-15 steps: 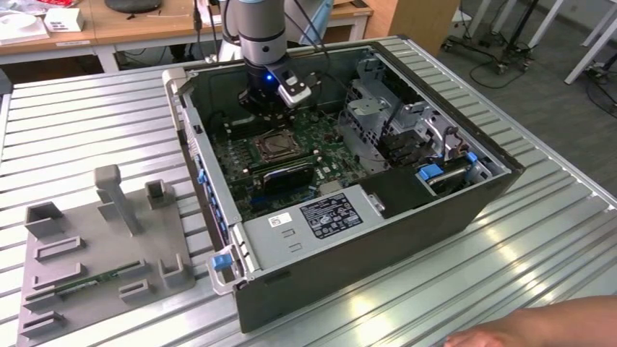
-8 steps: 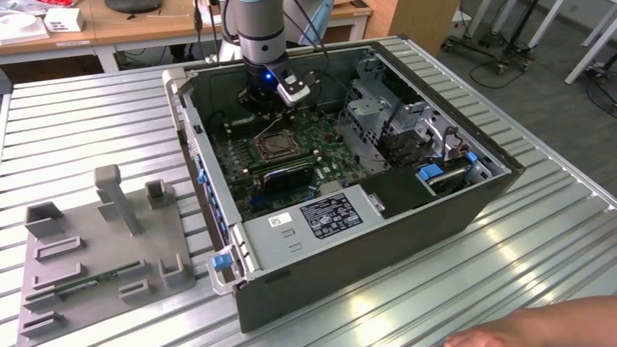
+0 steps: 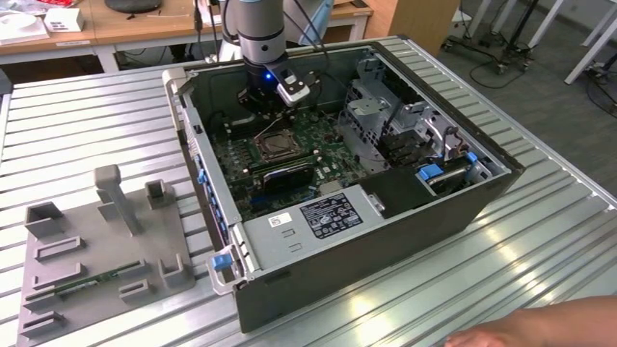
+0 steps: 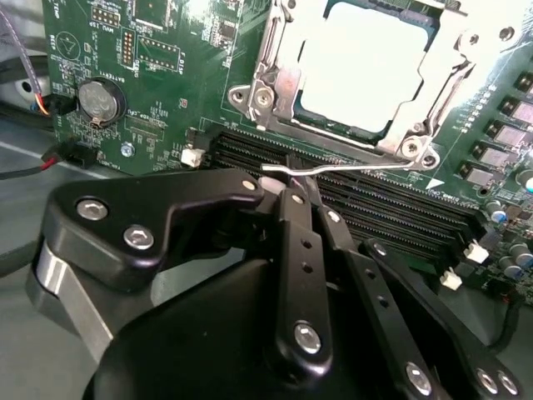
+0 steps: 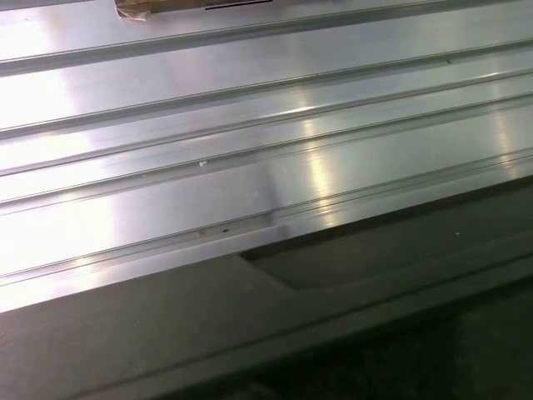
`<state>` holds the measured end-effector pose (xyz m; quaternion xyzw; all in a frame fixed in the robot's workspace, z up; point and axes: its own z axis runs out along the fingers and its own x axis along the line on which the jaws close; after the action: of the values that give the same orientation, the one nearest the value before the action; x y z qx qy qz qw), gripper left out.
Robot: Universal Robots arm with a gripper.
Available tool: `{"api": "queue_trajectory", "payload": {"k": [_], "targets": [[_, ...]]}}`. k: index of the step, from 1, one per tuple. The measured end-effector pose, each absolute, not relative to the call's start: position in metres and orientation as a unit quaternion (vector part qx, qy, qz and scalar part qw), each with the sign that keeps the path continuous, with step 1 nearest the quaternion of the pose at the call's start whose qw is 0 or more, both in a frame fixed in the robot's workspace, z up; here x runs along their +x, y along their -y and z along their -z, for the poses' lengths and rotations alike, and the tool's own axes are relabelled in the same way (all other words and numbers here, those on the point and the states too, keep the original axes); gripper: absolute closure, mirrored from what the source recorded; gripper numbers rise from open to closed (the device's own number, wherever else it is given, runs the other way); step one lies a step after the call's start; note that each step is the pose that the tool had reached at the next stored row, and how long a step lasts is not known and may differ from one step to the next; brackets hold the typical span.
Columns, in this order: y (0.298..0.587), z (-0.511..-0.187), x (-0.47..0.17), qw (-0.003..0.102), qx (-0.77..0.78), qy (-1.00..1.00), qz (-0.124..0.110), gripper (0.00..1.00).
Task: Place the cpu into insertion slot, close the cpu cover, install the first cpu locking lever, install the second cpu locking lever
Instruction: 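Install the first cpu locking lever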
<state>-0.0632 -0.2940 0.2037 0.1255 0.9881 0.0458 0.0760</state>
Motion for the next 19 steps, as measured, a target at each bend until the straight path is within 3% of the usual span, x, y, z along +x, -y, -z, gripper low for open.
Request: {"api": "queue_trajectory", "payload": {"k": [19], "targets": [[0.294,-0.243,-0.063,0.076,0.125,-0.988,-0.046,0.90]]}}
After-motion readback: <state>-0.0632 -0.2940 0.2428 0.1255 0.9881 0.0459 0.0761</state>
